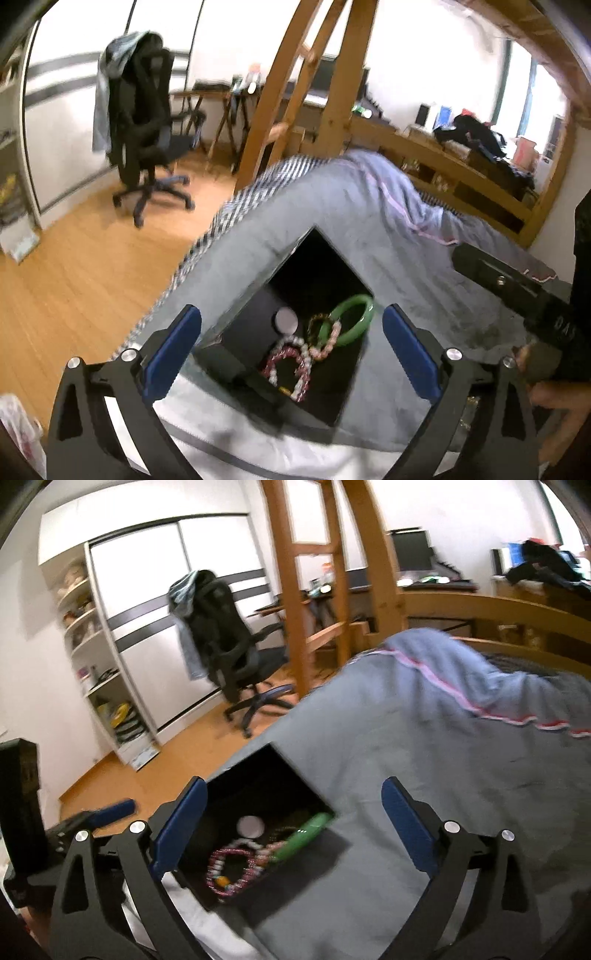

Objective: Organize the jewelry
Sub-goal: 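Lower both bracelets into the black box and open both tools, then move both tools back over the gold chain bracelet on the bed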

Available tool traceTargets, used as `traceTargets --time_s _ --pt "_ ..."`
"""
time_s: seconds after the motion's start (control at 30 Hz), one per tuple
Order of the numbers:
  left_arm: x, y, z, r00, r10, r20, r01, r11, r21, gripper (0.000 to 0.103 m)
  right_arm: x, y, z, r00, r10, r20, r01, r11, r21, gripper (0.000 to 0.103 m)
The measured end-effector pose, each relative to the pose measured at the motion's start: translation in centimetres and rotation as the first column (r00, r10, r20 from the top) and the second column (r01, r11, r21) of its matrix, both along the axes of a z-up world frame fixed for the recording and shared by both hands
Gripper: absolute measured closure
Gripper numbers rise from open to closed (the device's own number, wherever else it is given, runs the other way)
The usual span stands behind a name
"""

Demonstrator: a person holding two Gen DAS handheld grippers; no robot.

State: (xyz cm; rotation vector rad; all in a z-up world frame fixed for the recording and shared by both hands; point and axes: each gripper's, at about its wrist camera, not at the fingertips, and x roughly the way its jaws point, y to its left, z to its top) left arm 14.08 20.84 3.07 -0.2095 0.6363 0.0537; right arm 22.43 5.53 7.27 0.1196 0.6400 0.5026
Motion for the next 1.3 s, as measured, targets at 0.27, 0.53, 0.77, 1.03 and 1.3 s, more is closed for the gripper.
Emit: traceTargets --time_s 0.27,0.53,0.77,1.03,1.3 --pt "-0.5 -5.0 0.6 0.985 -0.168 0.022 0.166 0.984 0.069 0.006 -4.2 -9.5 2.4 0.99 -0.14 0.012 0.141 0.988 -0.065 0.004" --pt "-0.7 -11.9 -1.6 0.957 -0.288 -0.042 0.284 0.955 -0.079 0.006 -9.7 -15.5 2.7 0.983 -0.183 -0.031 0.177 0.976 -0.129 0.004" --pt "-0.3 -18.8 -6.3 0.9 -0.4 -0.171 0.415 0.907 0.066 0.006 -14.5 -18.2 -2.1 0.985 -0.098 -0.139 0.07 0.979 -0.193 0.004" --pt "1.7 -20.7 -9.9 0.851 -0.456 -0.262 0.484 0.874 0.049 0.006 -15.2 -18.0 -9.4 0.942 0.0 -0.336 -0.057 0.986 -0.159 0.035" --pt "2.9 -23.6 -13.2 0.76 -0.498 -0.418 0.563 0.825 0.041 0.019 -13.8 -16.9 -14.7 0.87 0.029 -0.492 -0.157 0.963 -0.22 0.056"
